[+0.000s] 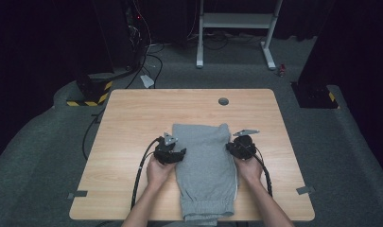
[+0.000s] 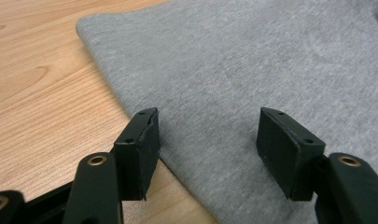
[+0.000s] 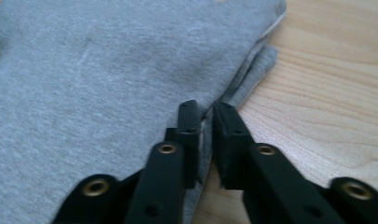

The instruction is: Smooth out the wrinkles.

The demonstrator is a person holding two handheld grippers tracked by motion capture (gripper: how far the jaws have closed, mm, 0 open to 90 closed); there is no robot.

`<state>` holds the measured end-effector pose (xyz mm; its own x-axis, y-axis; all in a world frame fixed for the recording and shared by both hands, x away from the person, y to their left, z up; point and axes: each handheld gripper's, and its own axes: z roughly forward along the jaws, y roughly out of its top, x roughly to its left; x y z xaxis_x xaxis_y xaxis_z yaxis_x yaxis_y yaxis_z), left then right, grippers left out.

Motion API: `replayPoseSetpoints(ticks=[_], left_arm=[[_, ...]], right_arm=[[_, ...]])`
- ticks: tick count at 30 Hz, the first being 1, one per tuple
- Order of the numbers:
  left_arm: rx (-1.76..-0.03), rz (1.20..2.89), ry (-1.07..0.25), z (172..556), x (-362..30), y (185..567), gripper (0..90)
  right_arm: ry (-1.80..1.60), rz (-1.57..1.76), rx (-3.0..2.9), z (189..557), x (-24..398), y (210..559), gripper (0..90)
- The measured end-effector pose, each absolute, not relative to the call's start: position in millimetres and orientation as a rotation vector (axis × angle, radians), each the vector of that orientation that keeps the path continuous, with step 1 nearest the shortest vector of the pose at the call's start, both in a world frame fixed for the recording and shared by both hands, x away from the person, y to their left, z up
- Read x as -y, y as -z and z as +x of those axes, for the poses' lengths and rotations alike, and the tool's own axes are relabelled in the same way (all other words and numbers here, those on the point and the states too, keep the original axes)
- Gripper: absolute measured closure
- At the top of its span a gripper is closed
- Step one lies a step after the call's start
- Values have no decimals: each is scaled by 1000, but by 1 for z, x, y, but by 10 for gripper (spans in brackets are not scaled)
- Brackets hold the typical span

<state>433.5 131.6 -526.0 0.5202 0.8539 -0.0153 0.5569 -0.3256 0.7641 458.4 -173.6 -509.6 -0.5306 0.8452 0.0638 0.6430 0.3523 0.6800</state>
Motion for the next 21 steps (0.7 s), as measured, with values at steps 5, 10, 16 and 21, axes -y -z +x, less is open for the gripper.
replayPoseSetpoints(ticks=[5,10,16,21], left_arm=[[-1145,2025,-515,434,-132,526,392],[-1148,2023,-517,434,-132,526,391],[-1147,2025,-519,434,-131,526,392],[-1149,2025,-518,434,-131,526,391]], right_arm=[[-969,1285,-2286,453,175,502,854],[-883,1358,-2232,448,199,504,876],[-1021,1215,-2275,435,178,498,846],[-901,1172,-2336,438,162,509,856]])
